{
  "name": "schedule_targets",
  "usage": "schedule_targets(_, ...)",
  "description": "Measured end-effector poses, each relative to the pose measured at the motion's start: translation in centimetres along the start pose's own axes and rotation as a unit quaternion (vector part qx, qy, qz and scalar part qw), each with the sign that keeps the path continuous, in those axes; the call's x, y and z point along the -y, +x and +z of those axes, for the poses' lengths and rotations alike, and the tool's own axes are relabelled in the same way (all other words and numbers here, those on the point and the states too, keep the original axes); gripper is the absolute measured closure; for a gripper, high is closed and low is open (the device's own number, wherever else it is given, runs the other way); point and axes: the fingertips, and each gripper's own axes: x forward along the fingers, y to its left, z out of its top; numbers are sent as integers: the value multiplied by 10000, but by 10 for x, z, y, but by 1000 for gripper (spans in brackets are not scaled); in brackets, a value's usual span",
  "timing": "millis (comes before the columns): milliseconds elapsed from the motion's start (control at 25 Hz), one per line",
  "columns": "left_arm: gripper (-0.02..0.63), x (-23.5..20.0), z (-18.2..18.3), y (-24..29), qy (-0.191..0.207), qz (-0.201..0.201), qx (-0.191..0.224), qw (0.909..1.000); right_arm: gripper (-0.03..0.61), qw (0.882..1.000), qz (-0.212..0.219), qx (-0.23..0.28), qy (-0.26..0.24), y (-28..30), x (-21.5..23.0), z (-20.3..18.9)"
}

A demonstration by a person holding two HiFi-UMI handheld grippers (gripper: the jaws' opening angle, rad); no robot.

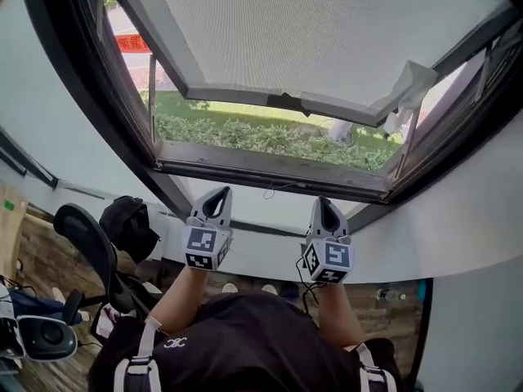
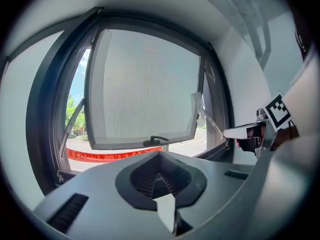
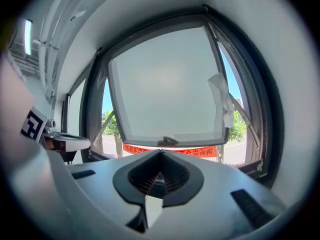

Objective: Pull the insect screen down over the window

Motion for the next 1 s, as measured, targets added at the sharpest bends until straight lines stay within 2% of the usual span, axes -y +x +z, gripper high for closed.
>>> schedule_targets(240,609,5,22,-2,59,-73,190,9998,575,9999,17,154,-46,2,-5,16)
schedule_targets(520,609,-2,26,-10,16,2,222,9998,575,9990,-35,249,-368,-1,-12,22)
schedule_targets(680,609,-4,26,-10,25,8,228,9997,575,9993,-21,248,-279,0,-14,21)
schedule_targets(1000,609,4,30,-15,406,-89,293,9987,575,9994,-6,239,-248,-2,-16,23)
